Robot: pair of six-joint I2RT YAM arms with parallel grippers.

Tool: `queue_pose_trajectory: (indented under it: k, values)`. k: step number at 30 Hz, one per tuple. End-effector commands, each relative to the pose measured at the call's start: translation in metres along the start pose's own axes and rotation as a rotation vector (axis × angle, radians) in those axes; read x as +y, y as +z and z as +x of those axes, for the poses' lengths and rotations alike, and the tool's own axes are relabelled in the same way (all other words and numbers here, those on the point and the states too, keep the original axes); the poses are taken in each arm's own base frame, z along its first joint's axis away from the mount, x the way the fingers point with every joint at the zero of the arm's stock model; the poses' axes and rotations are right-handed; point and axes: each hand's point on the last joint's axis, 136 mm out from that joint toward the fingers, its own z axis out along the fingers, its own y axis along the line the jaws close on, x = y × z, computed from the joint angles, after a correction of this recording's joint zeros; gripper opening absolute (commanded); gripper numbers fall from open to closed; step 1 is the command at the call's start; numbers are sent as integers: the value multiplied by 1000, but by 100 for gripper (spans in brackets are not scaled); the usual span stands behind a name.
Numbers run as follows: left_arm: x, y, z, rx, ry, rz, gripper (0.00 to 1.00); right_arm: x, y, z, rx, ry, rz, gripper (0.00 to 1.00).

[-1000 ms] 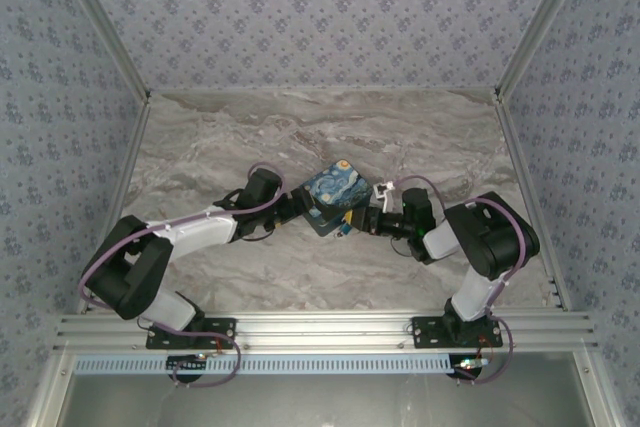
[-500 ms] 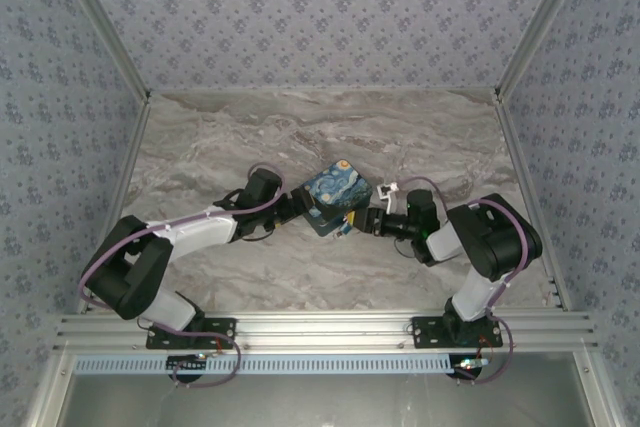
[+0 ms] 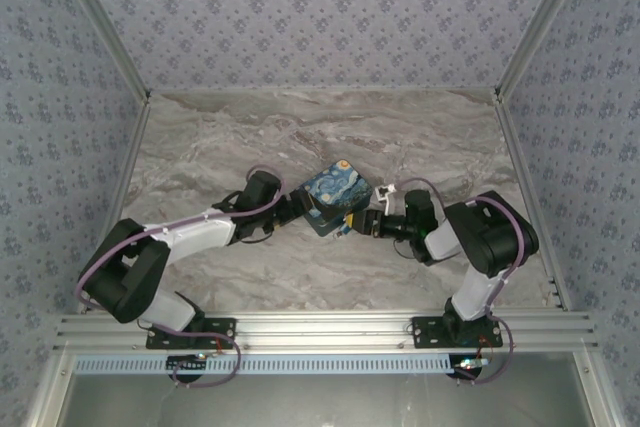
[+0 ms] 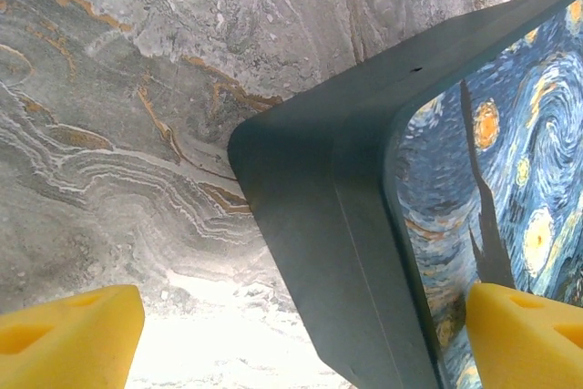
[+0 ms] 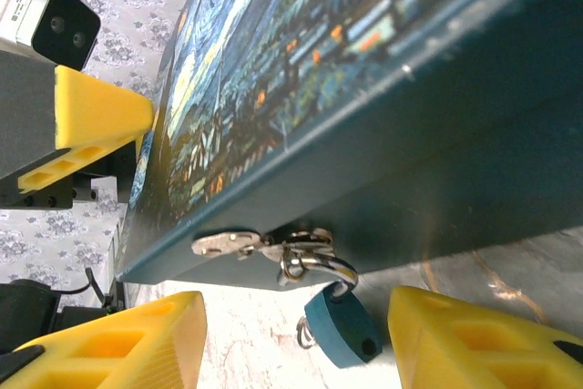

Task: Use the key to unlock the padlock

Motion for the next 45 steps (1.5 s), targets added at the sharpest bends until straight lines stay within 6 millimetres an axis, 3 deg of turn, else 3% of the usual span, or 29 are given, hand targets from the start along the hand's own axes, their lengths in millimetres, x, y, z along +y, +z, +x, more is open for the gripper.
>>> queue_pose_trajectory:
  k: [1, 20, 34, 45]
  values:
    - [41, 0, 27, 73, -11, -143, 90, 4, 8, -2, 8, -36, -28, 56]
    - [38, -1, 28, 73, -5, -142, 90, 15, 5, -2, 3, -59, -66, 40]
    - [37, -4, 27, 69, -1, -142, 90, 22, 1, -4, -8, -80, -84, 37]
    - [37, -5, 27, 66, 0, -142, 90, 17, 3, -1, 3, -67, -65, 27]
